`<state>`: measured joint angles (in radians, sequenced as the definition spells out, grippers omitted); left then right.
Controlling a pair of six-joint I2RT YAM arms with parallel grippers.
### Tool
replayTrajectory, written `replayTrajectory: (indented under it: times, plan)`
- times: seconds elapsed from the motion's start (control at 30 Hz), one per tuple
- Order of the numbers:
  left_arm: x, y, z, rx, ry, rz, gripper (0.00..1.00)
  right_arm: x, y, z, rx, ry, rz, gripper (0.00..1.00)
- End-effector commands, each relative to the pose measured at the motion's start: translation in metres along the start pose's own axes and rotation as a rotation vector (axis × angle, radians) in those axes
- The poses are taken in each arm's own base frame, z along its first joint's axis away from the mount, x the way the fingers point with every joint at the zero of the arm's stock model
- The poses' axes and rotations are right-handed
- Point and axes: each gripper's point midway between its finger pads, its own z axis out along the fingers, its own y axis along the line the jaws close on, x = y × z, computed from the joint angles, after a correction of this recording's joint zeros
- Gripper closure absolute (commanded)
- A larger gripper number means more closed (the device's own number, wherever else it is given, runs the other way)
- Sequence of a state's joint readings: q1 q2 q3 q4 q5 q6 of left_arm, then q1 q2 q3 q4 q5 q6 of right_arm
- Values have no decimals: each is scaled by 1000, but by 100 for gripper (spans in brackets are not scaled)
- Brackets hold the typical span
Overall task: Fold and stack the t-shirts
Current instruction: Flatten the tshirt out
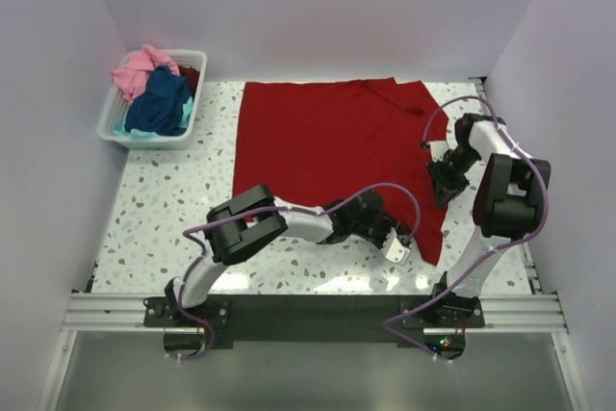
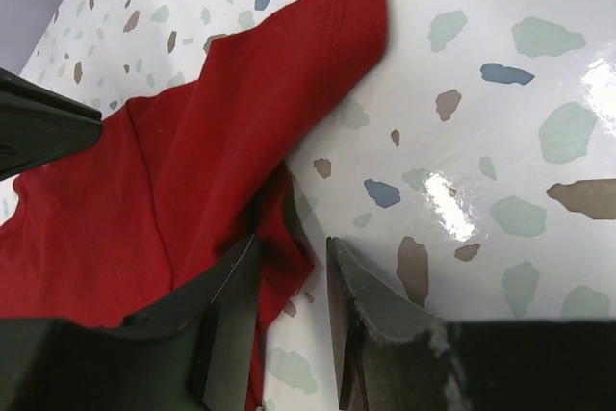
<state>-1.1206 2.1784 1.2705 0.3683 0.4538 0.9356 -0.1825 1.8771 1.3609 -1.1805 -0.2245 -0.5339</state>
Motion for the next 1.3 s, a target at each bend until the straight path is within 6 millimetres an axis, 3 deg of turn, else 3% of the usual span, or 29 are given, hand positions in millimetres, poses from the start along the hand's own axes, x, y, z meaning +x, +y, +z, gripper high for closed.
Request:
replayTrajectory:
  times: [0.0,0.13,0.27,0.37,0.4,0.47,0.53,0.7,0.73,0.77,0.87,0.9,0.97,1.0,1.03,1.1,1.13,1.2,1.23,1.27]
  plan:
    - [-3,14,6,-39,-14,25,62,4,-2,2,16,13,4,83]
    - [5,11,9,-28,9,9,73,5,-5,3,29,19,-3,84]
    - [10,11,6,-53,31,-6,90,10,-15,14,69,45,-7,84]
    - [-1,0,-2,-3,4,-29,97,15,-23,23,99,75,-5,85]
    - [-14,4,-10,2,-24,-23,99,15,-26,24,110,78,-6,85]
    - [-25,-15,-20,81,-60,-48,100,18,-30,26,134,91,-6,85]
    - [-44,-20,-34,124,-109,-46,100,20,-33,27,151,102,-6,85]
    - [-45,-58,-49,280,-99,-138,100,30,-36,27,185,126,-15,85]
    - [-45,-63,-49,296,-91,-158,97,32,-35,26,184,127,-21,85]
    - [-45,-66,-50,301,-89,-176,81,37,-33,26,178,136,-34,85]
    - [-52,-68,-65,285,-95,-214,64,49,-34,18,211,164,-74,85]
    - [-63,-60,-76,259,-108,-235,63,53,-35,16,221,176,-88,85]
    - [-59,-53,-96,219,-103,-317,60,57,-33,7,229,173,-130,85]
    - [-68,-39,-113,177,-117,-384,59,55,-32,2,231,161,-140,84]
    - [-50,-26,-130,124,-87,-452,59,52,-30,-2,227,141,-148,84]
    - [-34,-8,-160,44,-35,-525,58,39,-26,-19,230,79,-157,82]
    - [-1,3,-180,-39,52,-571,58,34,-27,-24,237,58,-152,82]
    - [30,-2,-207,-73,163,-635,58,20,-26,-29,232,10,-128,81]
    - [62,-6,-229,-113,259,-702,58,16,-27,-27,228,11,-122,81]
    - [77,-7,-240,-137,310,-729,58,11,-31,-27,235,1,-111,81]
